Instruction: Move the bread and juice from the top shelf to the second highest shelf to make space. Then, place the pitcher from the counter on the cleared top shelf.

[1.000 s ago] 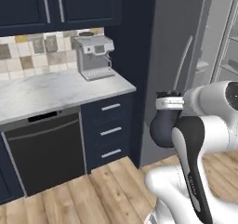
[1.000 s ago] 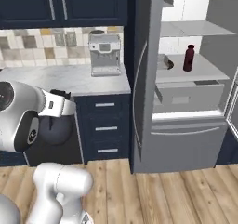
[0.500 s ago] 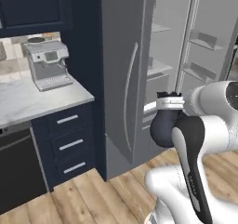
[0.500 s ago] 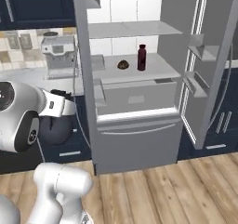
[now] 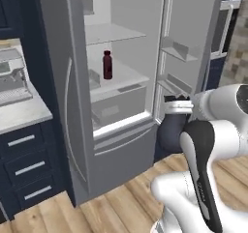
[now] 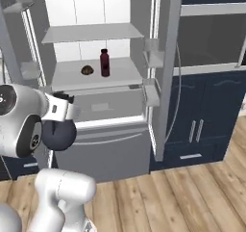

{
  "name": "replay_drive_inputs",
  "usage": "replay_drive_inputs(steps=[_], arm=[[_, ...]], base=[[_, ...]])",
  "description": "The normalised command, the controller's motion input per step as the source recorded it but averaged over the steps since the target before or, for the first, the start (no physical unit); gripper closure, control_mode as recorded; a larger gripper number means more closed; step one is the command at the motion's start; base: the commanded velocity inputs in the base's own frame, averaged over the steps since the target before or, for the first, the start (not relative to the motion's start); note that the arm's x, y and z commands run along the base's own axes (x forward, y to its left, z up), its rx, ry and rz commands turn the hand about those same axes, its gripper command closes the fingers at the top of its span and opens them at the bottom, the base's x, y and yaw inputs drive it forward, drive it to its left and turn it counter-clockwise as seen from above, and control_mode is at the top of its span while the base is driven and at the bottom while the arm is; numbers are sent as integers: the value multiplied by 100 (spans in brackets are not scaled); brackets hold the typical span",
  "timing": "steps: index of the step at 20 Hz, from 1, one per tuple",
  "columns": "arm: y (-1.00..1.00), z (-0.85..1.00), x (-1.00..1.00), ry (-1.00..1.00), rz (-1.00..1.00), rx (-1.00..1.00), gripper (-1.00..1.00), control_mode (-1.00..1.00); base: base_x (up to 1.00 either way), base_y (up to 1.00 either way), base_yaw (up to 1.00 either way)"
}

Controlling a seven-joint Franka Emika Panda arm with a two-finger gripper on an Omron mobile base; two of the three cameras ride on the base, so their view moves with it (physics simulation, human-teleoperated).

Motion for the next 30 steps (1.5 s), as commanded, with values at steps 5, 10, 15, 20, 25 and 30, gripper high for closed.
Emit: replay_drive_inputs(steps=[5, 10, 15, 20, 25, 30], arm=[[0, 0, 0, 0, 0, 0, 100, 100], [0, 0, 0, 0, 0, 0, 100, 100], [0, 0, 0, 0, 0, 0, 100, 100], [0, 0, 0, 0, 0, 0, 100, 100], [0, 0, 0, 0, 0, 0, 100, 100], [0, 0, 0, 0, 0, 0, 100, 100]], base=[[74, -41, 18], [74, -20, 27], [75, 0, 28], [73, 0, 26], [68, -5, 25], [54, -4, 21]])
